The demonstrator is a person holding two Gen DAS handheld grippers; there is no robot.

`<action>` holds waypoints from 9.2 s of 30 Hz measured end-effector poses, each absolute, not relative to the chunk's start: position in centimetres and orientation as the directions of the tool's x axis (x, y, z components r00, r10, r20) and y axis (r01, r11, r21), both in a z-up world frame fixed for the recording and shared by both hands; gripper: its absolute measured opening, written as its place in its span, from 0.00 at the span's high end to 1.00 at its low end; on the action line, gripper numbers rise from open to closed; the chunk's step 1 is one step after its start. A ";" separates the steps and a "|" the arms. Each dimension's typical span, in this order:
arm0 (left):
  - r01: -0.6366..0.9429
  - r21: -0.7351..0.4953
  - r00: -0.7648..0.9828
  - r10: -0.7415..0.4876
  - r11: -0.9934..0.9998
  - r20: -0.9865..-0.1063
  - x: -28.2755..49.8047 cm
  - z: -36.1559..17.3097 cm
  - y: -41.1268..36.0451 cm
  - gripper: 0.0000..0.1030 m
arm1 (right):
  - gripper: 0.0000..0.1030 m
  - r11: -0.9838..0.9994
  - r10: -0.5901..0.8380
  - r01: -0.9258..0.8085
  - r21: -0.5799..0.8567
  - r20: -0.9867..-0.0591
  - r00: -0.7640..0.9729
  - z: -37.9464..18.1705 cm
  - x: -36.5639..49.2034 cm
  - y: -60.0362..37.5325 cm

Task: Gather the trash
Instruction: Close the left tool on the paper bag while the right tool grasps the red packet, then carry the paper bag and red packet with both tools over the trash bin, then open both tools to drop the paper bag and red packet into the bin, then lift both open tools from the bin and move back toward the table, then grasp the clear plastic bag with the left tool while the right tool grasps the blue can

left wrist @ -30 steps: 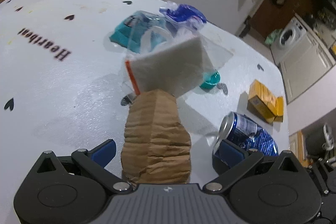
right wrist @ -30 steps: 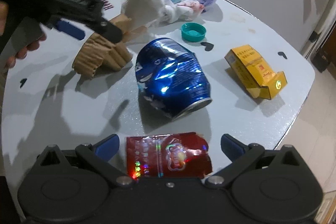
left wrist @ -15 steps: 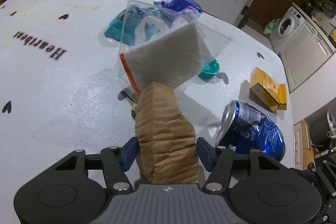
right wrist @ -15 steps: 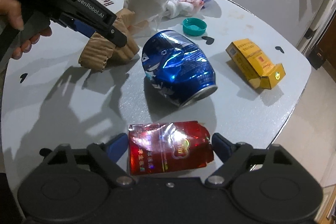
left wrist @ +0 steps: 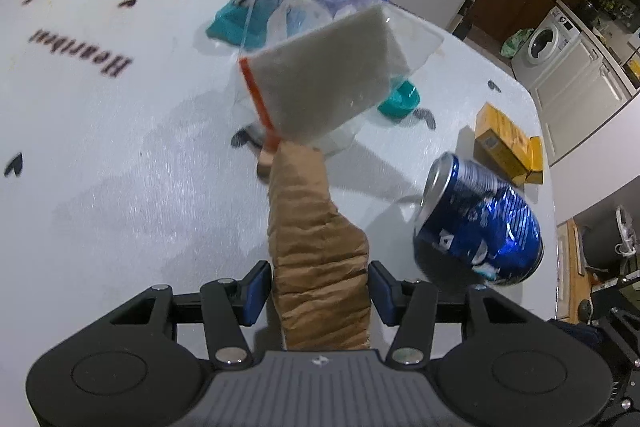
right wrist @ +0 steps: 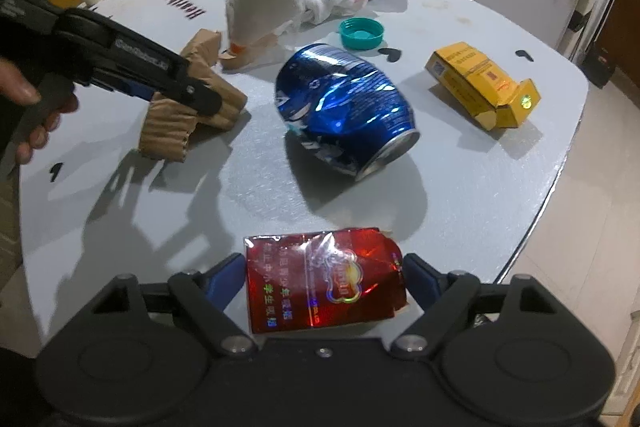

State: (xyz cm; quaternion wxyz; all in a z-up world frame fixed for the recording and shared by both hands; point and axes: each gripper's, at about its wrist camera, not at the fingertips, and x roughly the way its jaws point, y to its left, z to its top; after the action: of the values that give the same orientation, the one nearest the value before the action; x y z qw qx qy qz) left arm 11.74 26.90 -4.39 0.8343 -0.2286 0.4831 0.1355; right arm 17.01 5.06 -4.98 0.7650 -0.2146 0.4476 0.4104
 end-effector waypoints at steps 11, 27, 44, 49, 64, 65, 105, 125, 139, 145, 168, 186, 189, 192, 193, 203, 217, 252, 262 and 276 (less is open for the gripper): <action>-0.450 -0.201 0.534 0.082 0.870 -0.841 9.1 -3.0 25.4 0.53 | 0.18 0.640 0.478 -0.765 0.075 -0.818 0.320 -3.0 15.1 3.5; -0.397 -0.147 0.606 0.139 0.906 -0.784 3.8 2.1 21.9 0.53 | 0.18 0.741 0.495 -0.667 0.072 -0.730 0.471 1.7 13.8 1.7; -0.228 -0.105 0.656 0.073 0.968 -0.751 5.9 4.5 15.9 0.53 | 0.18 0.873 0.399 -0.479 0.092 -0.700 0.592 3.8 13.7 -3.5; -0.176 -0.106 0.653 0.035 0.979 -0.757 7.8 4.3 13.4 0.53 | 0.18 0.898 0.367 -0.428 0.098 -0.702 0.610 3.7 14.3 -6.1; -0.053 -0.110 0.591 -0.057 0.992 -0.805 14.8 2.5 3.2 0.53 | 0.18 0.940 0.317 -0.303 0.157 -0.730 0.606 1.6 18.8 -16.8; -0.050 -0.112 0.584 -0.061 0.992 -0.809 15.2 2.2 2.5 0.53 | 0.18 0.941 0.317 -0.299 0.161 -0.733 0.602 1.4 19.2 -17.5; 0.036 -0.204 0.184 -0.207 0.978 -0.961 28.7 -23.6 -14.3 0.49 | 0.18 0.922 0.336 0.096 0.374 -0.900 0.279 -22.8 30.6 -33.3; 0.040 -0.154 0.146 -0.158 0.987 -0.977 30.2 -32.1 -13.8 0.37 | 0.17 0.874 0.380 0.241 0.421 -0.903 0.200 -32.1 33.5 -33.6; 0.062 -0.158 0.125 -0.164 0.986 -0.978 29.4 -31.5 -13.7 0.10 | 0.02 0.898 0.347 0.210 0.387 -0.915 0.205 -31.7 33.5 -32.3; 0.083 -0.171 0.120 -0.180 0.982 -0.976 29.0 -30.5 -13.7 0.00 | 0.00 0.918 0.338 0.148 0.369 -0.920 0.197 -31.0 33.1 -31.6; 0.056 -0.162 0.138 -0.168 0.985 -0.976 26.8 -24.9 -13.4 0.00 | 0.00 0.954 0.297 -0.012 0.300 -0.935 0.194 -24.9 30.7 -32.5; -0.006 -0.166 0.250 -0.159 0.986 -0.955 23.8 -18.4 -11.4 0.00 | 0.00 0.971 0.230 -0.130 0.201 -0.936 0.268 -18.5 27.2 -33.2; -0.008 -0.166 0.265 -0.158 0.986 -0.951 23.2 -17.3 -11.1 0.00 | 0.00 0.974 0.213 -0.139 0.180 -0.935 0.283 -17.5 26.5 -33.3; -0.006 -0.164 0.280 -0.156 0.986 -0.947 22.5 -16.4 -11.0 0.00 | 0.00 0.976 0.203 -0.142 0.167 -0.935 0.291 -16.6 25.7 -33.6; -0.006 -0.161 0.284 -0.153 0.987 -0.946 22.3 -16.0 -11.0 0.00 | 0.00 0.976 0.200 -0.145 0.163 -0.935 0.293 -16.3 25.4 -33.7; -0.022 -0.161 0.335 -0.144 0.987 -0.931 19.6 -12.6 -10.4 0.00 | 0.00 0.975 0.205 -0.151 0.162 -0.920 0.334 -13.5 22.5 -34.6; -0.029 -0.159 0.498 -0.124 0.987 -0.858 15.9 -5.5 -8.7 0.00 | 0.00 0.965 0.233 -0.218 0.145 -0.853 0.467 -7.7 20.0 -34.0; -0.217 -0.152 0.755 0.067 0.964 -0.653 10.0 4.9 24.4 0.00 | 0.00 0.857 0.488 -0.474 0.201 -0.611 0.624 2.6 17.2 -2.9; -0.169 -0.183 0.778 0.017 0.969 -0.628 13.8 3.0 32.5 0.00 | 0.00 0.826 0.532 -0.521 0.215 -0.602 0.596 2.9 17.8 2.9; -0.067 -0.340 0.759 -0.173 0.938 -0.628 18.4 -0.8 35.0 0.00 | 0.05 0.706 0.701 -0.453 0.544 -0.629 0.337 -1.2 17.0 6.2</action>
State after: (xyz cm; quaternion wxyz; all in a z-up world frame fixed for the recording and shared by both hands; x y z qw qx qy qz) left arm 18.41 34.97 -0.82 0.9216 -0.1736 0.3459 -0.0288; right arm 16.98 6.15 -1.24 0.8061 0.1373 0.4509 0.3578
